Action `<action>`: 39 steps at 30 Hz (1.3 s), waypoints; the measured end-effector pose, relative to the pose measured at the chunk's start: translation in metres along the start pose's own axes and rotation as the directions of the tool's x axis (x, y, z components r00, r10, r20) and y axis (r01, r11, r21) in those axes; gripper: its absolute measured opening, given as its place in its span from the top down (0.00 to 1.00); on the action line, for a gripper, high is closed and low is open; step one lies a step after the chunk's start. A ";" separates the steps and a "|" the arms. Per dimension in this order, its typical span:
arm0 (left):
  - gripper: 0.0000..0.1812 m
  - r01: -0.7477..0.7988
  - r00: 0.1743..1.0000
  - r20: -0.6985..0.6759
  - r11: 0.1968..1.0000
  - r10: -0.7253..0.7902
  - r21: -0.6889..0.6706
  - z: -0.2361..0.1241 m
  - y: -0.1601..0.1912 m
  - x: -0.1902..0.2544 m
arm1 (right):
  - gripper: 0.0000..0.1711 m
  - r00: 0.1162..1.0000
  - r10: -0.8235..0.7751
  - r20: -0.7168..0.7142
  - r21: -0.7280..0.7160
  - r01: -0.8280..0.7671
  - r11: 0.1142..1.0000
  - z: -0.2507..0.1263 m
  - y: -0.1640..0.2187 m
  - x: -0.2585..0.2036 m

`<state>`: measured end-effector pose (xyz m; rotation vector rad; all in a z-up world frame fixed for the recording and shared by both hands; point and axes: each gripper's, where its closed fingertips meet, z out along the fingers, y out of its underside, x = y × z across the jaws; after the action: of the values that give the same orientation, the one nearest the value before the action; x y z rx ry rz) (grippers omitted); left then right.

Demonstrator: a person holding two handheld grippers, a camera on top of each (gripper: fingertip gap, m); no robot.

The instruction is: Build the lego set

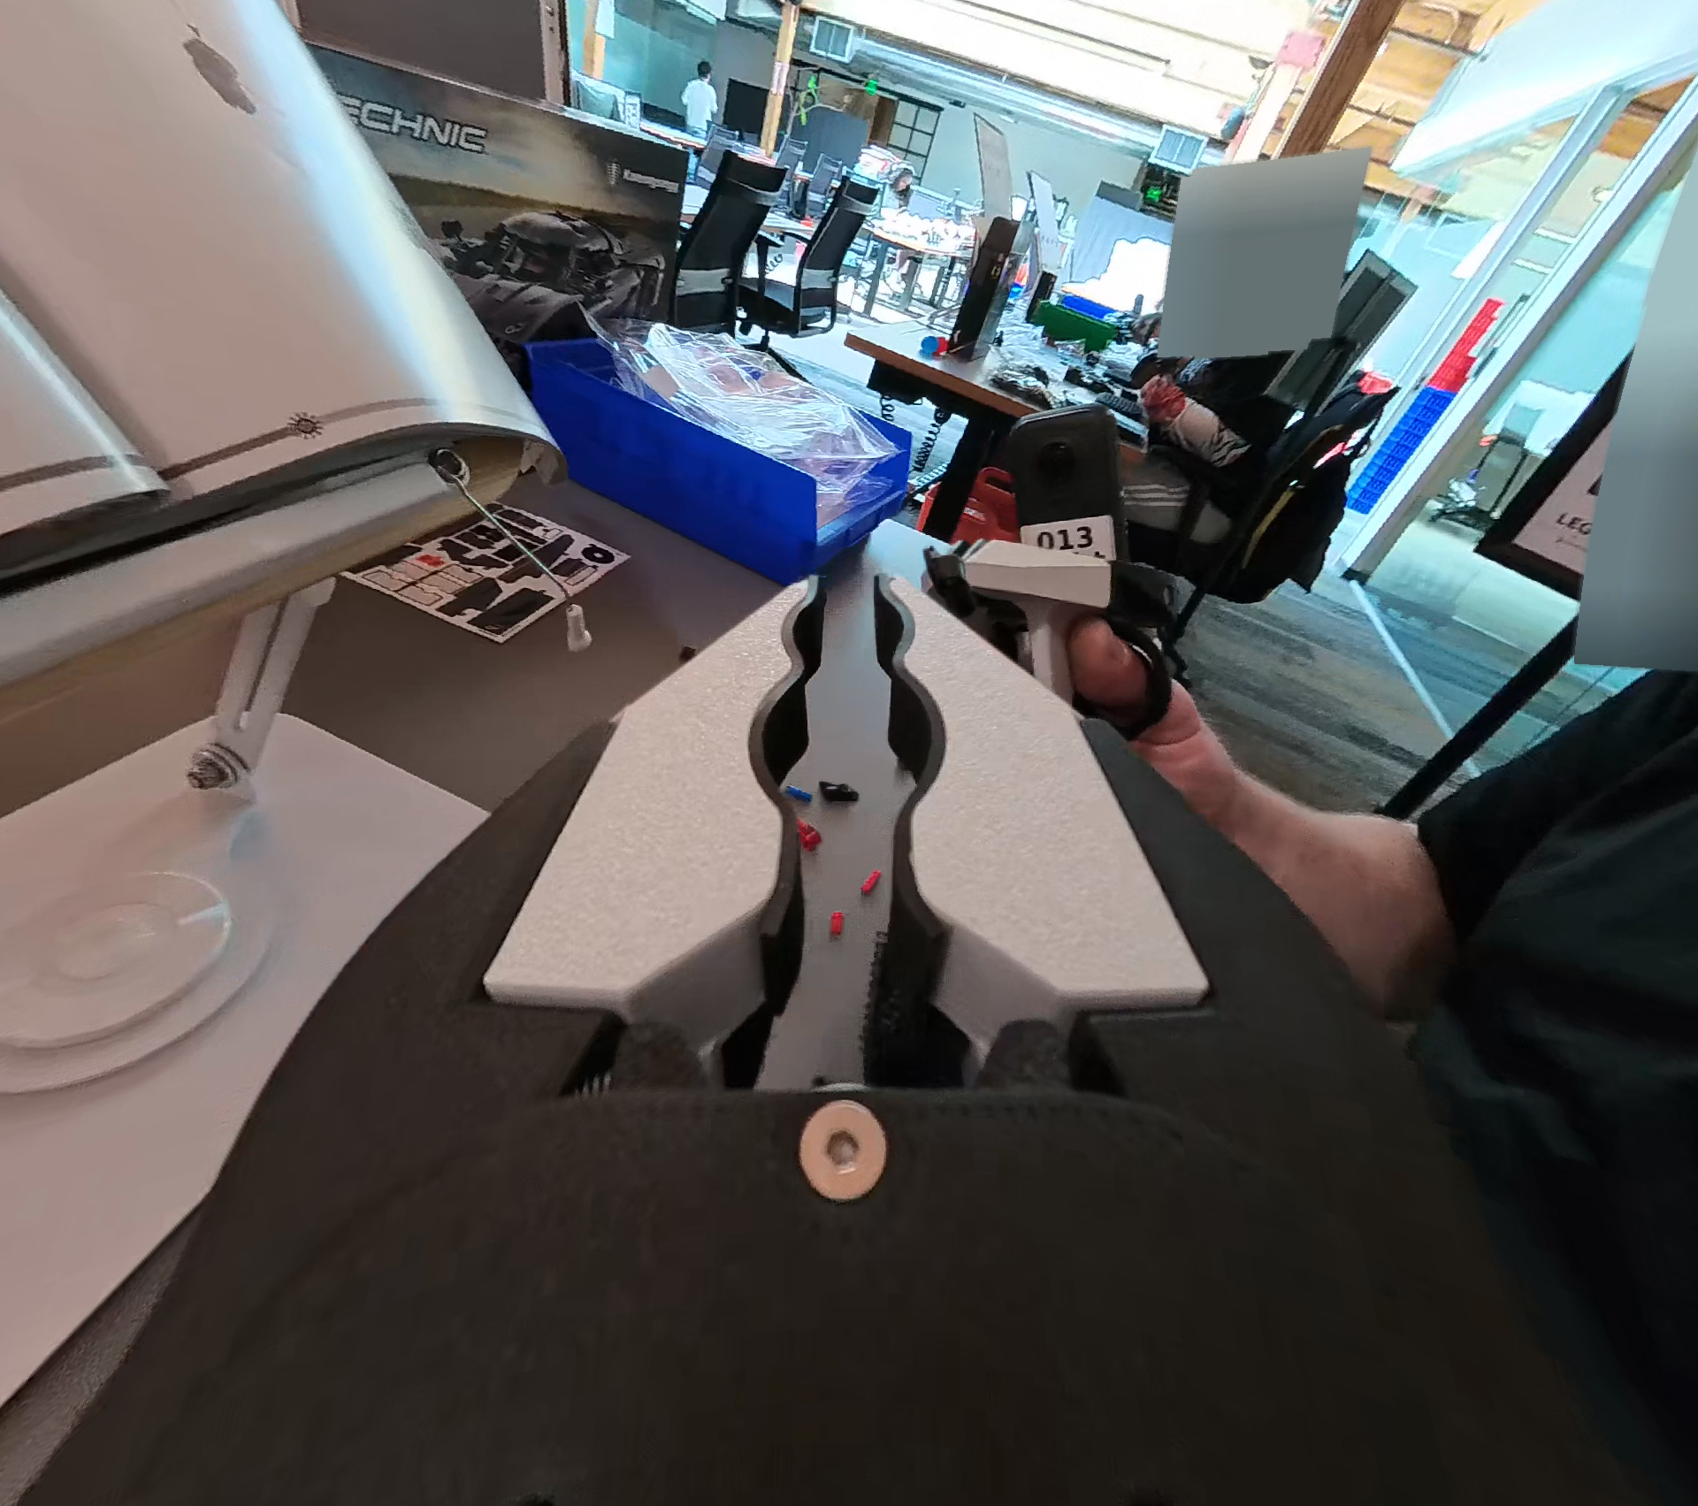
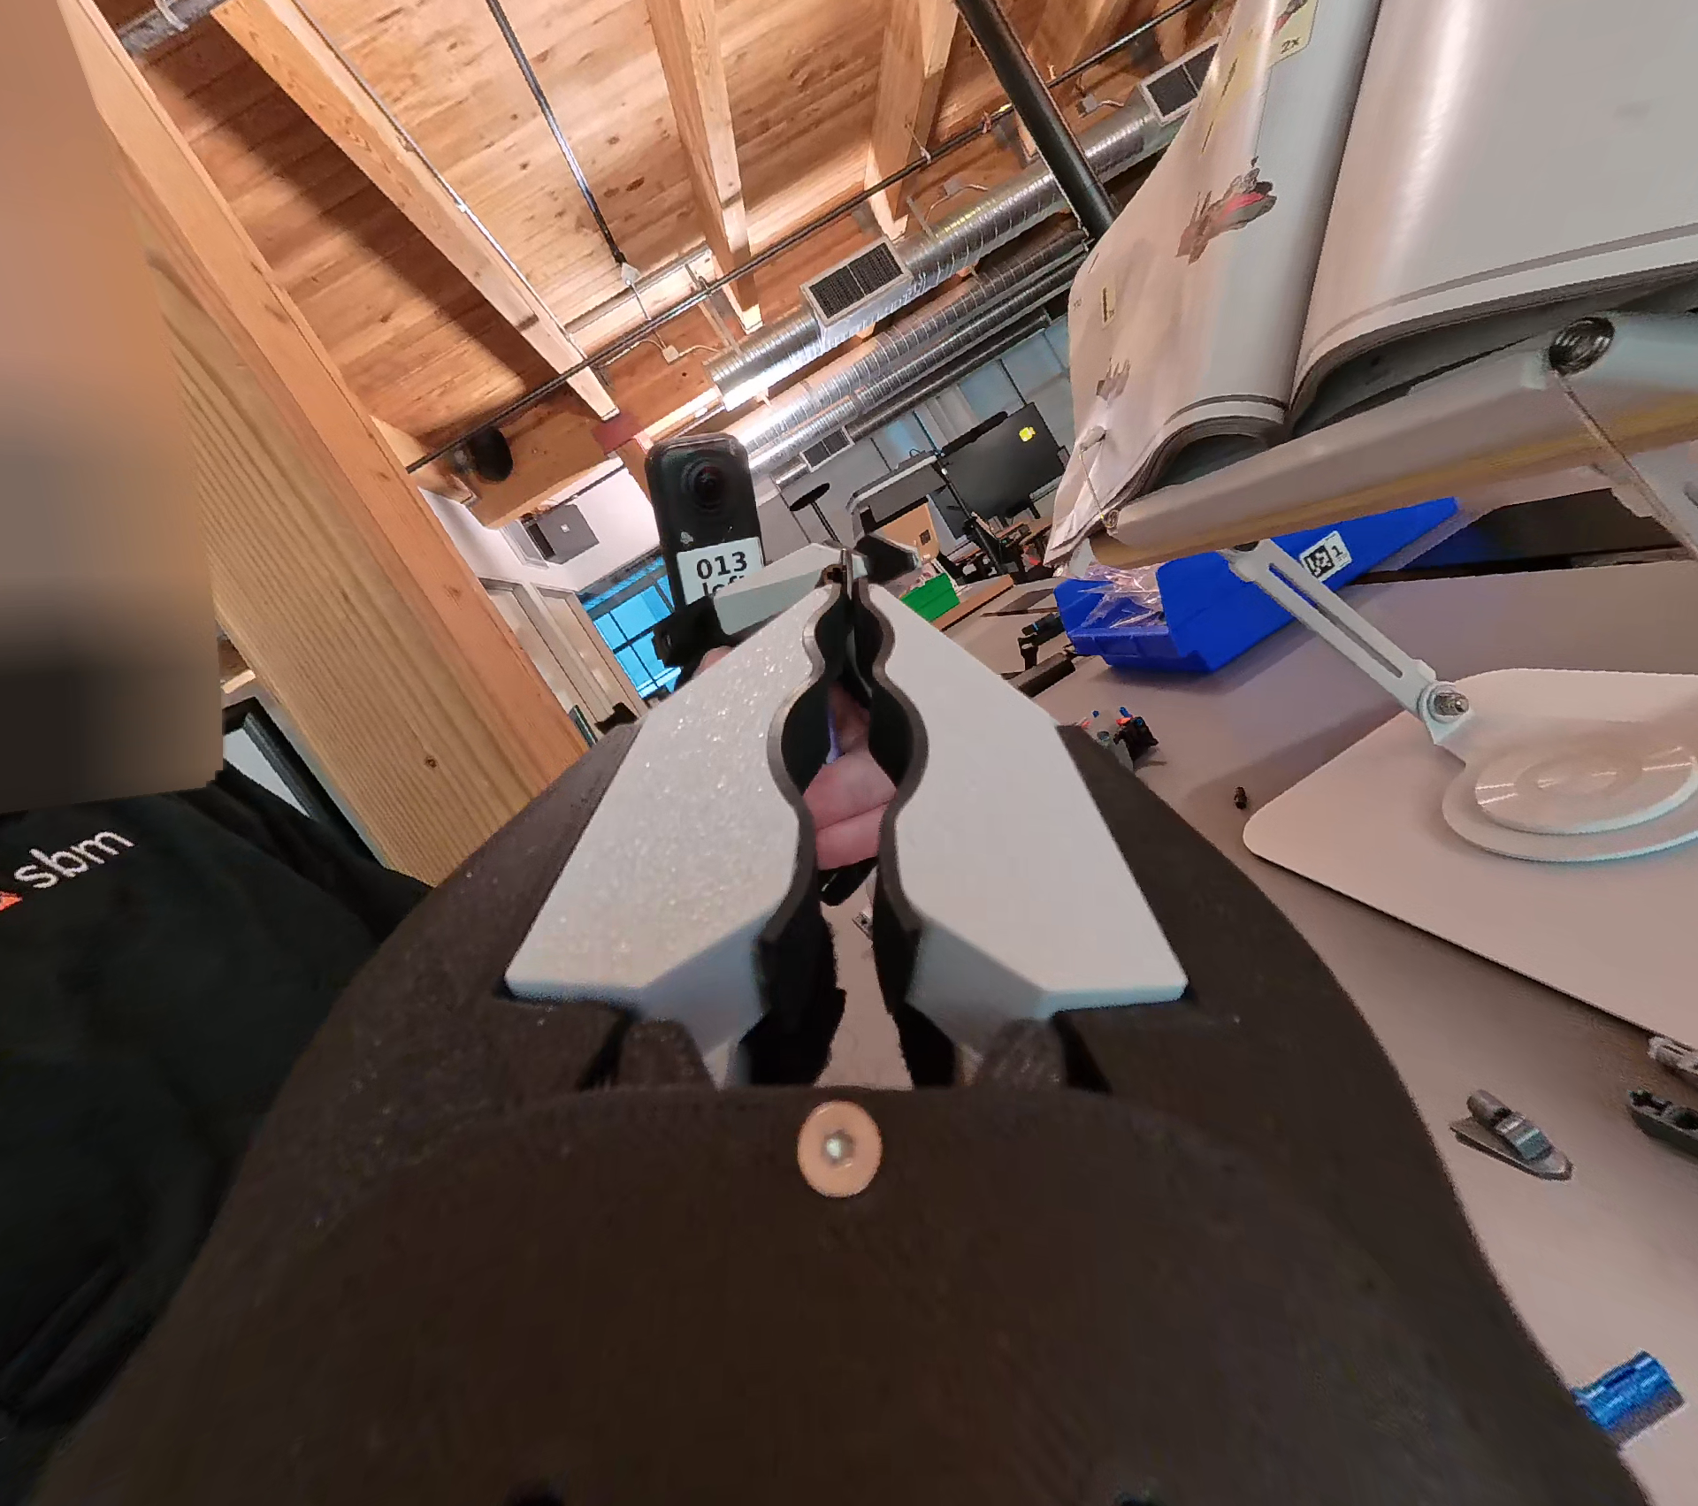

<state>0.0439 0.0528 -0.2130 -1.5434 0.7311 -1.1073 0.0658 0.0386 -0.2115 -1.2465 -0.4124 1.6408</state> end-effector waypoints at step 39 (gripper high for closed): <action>1.00 0.073 0.985 -0.158 0.997 -0.073 -0.007 -0.003 -0.003 0.027 | 0.89 0.995 -0.090 -0.037 -0.023 0.089 0.996 -0.004 0.005 -0.007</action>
<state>0.0509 0.0290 -0.2026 -1.5048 0.7870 -1.2956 0.0669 0.0295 -0.2128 -1.2558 -0.4571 1.5379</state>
